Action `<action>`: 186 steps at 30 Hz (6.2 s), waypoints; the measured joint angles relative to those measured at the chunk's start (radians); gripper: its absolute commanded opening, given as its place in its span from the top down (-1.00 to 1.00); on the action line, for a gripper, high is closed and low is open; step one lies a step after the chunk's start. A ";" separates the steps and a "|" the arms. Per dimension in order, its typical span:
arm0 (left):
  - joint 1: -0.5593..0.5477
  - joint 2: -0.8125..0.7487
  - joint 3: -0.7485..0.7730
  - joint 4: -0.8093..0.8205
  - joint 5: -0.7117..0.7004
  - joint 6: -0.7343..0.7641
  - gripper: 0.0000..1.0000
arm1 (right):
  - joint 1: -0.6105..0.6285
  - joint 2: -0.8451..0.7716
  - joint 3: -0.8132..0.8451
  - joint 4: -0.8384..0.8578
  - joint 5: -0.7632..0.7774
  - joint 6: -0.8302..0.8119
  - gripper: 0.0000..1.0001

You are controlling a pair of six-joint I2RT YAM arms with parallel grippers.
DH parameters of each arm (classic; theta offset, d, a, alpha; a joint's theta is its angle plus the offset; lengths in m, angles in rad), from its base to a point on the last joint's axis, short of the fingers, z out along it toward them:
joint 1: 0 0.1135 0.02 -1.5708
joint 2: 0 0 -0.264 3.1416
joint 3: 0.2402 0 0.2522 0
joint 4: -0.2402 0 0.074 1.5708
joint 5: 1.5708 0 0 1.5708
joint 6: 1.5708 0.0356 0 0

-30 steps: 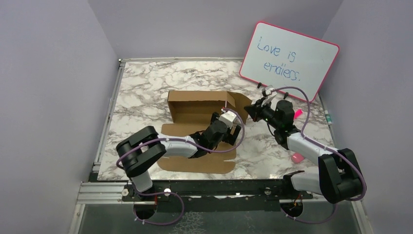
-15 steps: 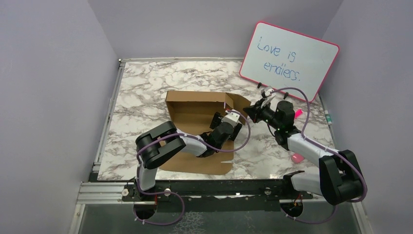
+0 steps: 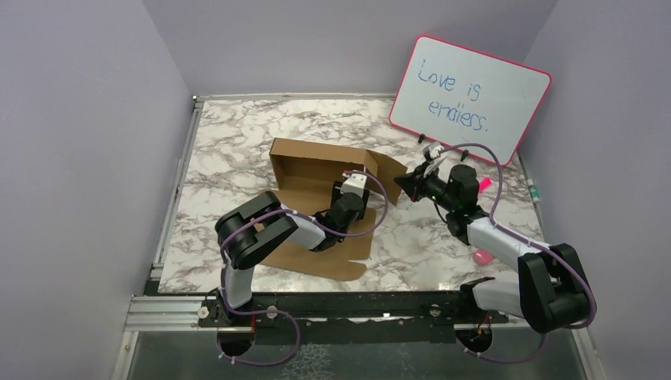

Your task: Fold the paper box

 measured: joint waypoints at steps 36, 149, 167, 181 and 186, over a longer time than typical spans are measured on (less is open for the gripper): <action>0.150 -0.022 -0.132 0.180 0.316 -0.173 0.12 | -0.061 -0.161 0.141 -0.212 0.095 0.085 0.25; 0.231 -0.315 -0.352 -0.014 0.583 -0.358 0.19 | 0.311 0.561 0.259 0.352 0.215 0.145 -0.29; 0.178 -0.450 -0.398 -0.102 0.670 -0.399 0.04 | 0.359 0.563 0.248 0.367 0.392 0.067 0.51; 0.159 -0.838 -0.150 -0.505 0.762 -0.315 -0.45 | 0.359 0.552 0.237 0.363 0.389 0.023 0.52; 0.173 -0.893 0.042 -0.718 0.734 -0.237 -0.58 | 0.359 0.543 0.231 0.357 0.375 0.007 0.51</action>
